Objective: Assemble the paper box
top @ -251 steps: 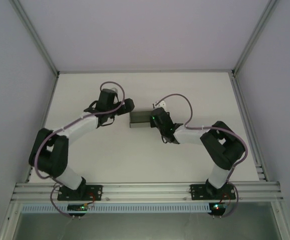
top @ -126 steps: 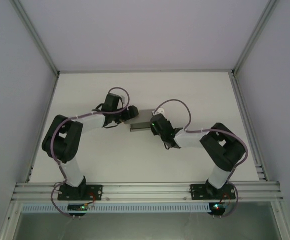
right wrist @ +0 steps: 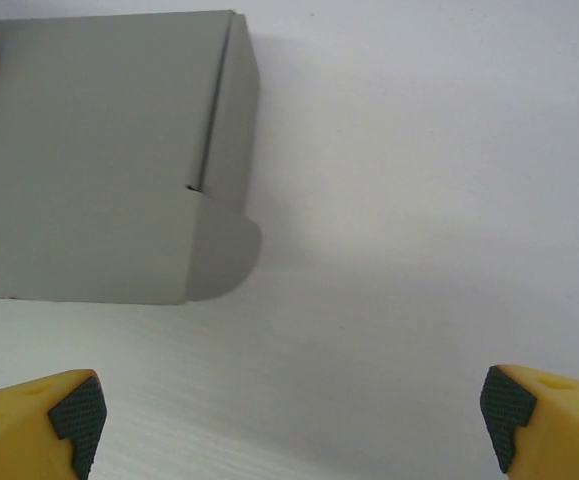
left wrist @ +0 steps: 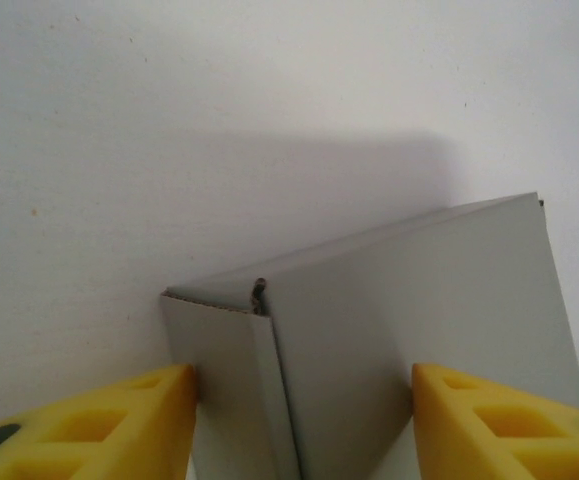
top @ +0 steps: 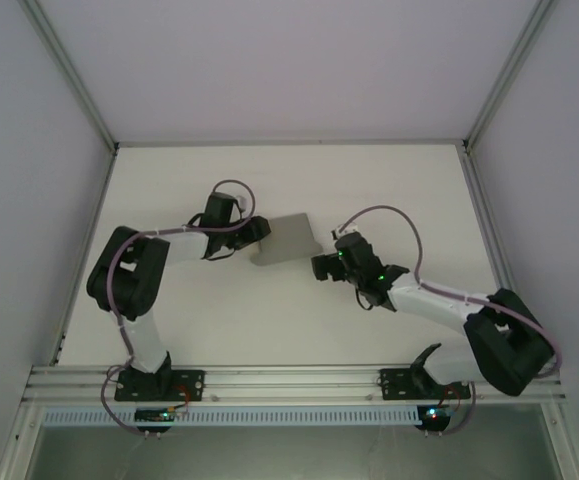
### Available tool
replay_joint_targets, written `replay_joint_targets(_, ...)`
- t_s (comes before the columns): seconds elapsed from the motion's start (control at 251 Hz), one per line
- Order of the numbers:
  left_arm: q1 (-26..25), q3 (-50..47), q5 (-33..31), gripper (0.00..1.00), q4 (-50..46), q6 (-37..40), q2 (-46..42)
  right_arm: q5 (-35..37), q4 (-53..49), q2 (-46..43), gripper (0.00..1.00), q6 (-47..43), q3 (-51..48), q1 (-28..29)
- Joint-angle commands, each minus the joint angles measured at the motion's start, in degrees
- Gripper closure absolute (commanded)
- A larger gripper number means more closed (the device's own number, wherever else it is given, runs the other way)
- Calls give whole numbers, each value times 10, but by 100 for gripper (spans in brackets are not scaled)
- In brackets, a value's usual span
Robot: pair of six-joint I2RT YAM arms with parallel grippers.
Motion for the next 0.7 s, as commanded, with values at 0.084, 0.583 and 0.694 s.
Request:
replay_joint_targets(0.084,21,-32,25,57,18,-2,48,-108,-17,-13,1,12,6,-65)
replay_joint_targets(0.583,77,-126,158,64,252,-70,95,-372,8,177,0,113,181,-153)
replay_joint_targets(0.694,79,-124,148,65,237,-58,93,-439,12,242,1,136,240,-159)
